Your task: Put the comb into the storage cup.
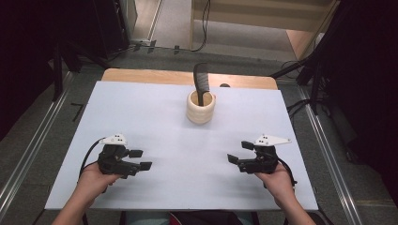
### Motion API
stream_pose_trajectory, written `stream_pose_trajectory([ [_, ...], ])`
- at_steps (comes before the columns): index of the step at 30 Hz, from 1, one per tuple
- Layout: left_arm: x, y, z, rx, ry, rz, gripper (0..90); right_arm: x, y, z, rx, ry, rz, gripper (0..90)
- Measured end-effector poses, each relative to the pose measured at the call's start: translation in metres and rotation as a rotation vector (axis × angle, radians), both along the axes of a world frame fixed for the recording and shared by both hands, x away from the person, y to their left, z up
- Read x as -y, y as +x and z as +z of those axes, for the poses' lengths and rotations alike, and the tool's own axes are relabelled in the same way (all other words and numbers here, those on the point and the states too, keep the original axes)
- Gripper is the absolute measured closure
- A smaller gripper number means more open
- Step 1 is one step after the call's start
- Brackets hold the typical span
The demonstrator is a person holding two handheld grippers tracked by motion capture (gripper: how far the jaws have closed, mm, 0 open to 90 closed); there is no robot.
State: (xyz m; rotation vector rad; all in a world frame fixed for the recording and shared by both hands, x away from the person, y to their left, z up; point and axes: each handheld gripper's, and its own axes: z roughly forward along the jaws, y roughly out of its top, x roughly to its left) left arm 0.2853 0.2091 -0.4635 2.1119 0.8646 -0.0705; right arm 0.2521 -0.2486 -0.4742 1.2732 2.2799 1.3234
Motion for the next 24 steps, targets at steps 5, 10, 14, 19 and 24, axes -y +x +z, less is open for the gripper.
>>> stream_pose_trajectory([
  [5,0.000,-0.001,0.000,-0.001,-0.002,-0.001,30.4,0.007,-0.006,-0.001,0.004,0.009,-0.008,15.0],
  [10,-0.001,-0.002,0.000,0.002,0.001,-0.001,30.4,0.012,-0.010,-0.002,0.007,0.017,-0.014,15.0],
  [14,-0.001,-0.003,0.000,0.000,-0.003,0.004,30.4,0.015,-0.013,-0.003,0.006,0.016,-0.017,15.0],
  [19,-0.003,-0.004,0.000,0.000,-0.006,0.005,30.4,0.017,-0.015,-0.004,0.007,0.011,-0.014,15.0],
  [24,-0.003,-0.003,-0.001,0.001,-0.007,0.007,30.4,0.017,-0.015,-0.005,-0.010,0.012,-0.013,15.0],
])
